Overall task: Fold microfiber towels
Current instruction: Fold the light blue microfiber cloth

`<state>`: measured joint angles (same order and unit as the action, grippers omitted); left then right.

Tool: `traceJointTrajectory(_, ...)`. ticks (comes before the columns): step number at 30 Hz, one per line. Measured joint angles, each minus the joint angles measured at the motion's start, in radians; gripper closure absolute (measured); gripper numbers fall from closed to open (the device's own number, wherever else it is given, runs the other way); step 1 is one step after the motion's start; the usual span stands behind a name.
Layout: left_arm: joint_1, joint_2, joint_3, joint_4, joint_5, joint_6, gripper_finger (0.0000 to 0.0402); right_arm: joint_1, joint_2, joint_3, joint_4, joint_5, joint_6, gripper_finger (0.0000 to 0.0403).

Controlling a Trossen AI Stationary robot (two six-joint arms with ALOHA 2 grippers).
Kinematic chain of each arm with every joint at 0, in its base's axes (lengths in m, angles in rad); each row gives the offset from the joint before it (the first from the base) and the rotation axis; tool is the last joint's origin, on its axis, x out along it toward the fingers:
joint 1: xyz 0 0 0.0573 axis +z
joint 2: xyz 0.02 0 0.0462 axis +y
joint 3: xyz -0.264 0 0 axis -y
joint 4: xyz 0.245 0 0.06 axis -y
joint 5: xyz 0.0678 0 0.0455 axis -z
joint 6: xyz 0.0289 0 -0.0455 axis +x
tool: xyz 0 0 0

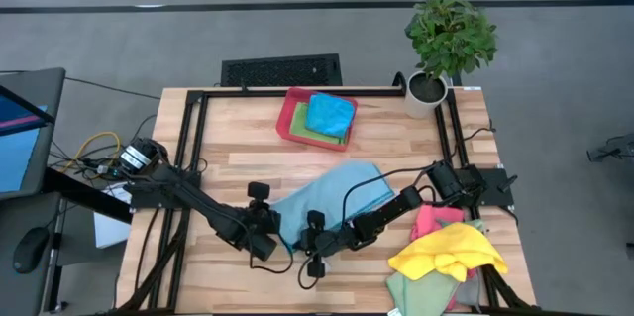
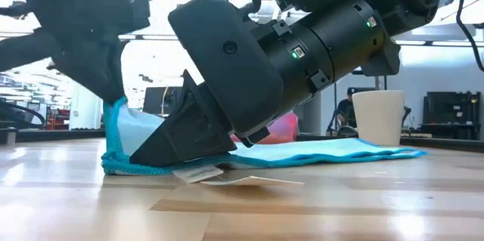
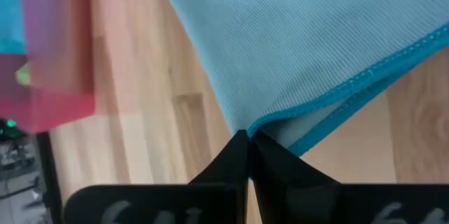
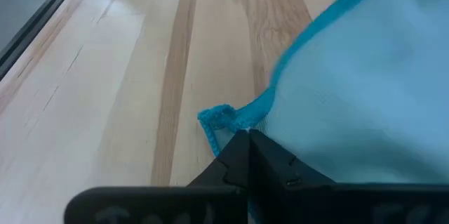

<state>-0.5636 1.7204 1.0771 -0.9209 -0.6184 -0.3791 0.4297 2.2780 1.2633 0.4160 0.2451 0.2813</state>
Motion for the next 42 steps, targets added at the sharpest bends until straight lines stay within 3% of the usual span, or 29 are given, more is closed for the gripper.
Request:
traceJointTrajectory(9,-0.016,-0.057,0.000,0.007,-0.038,-0.028,0.0386,0.000,0.000,0.000,0.002,0.000,0.000,0.0367)
traceJointTrajectory(20,-0.014,-0.051,-0.034,0.013,0.162,-0.006,0.0288,0.000,0.000,-0.001,0.003,-0.005,0.000,0.0367)
traceJointTrajectory(24,-0.026,-0.053,-0.036,0.009,0.072,-0.078,0.0273,0.001,0.000,-0.001,0.003,-0.009,0.006,0.0367)
traceJointTrajectory(29,-0.039,-0.070,-0.038,0.178,-0.066,0.017,0.0285,0.005,0.000,-0.001,0.005,-0.030,0.007,0.0367)
traceJointTrajectory(31,-0.001,-0.065,-0.071,0.227,-0.037,0.047,0.0297,0.009,0.000,-0.001,0.003,-0.039,0.007,0.0368)
traceJointTrajectory(37,0.079,-0.062,-0.214,0.646,0.107,0.213,0.0340,0.029,0.000,0.000,-0.012,-0.059,0.035,0.0371)
traceJointTrajectory(42,0.115,-0.062,-0.230,0.653,0.181,0.218,0.0367,0.043,-0.002,0.002,-0.041,-0.057,0.069,0.0367)
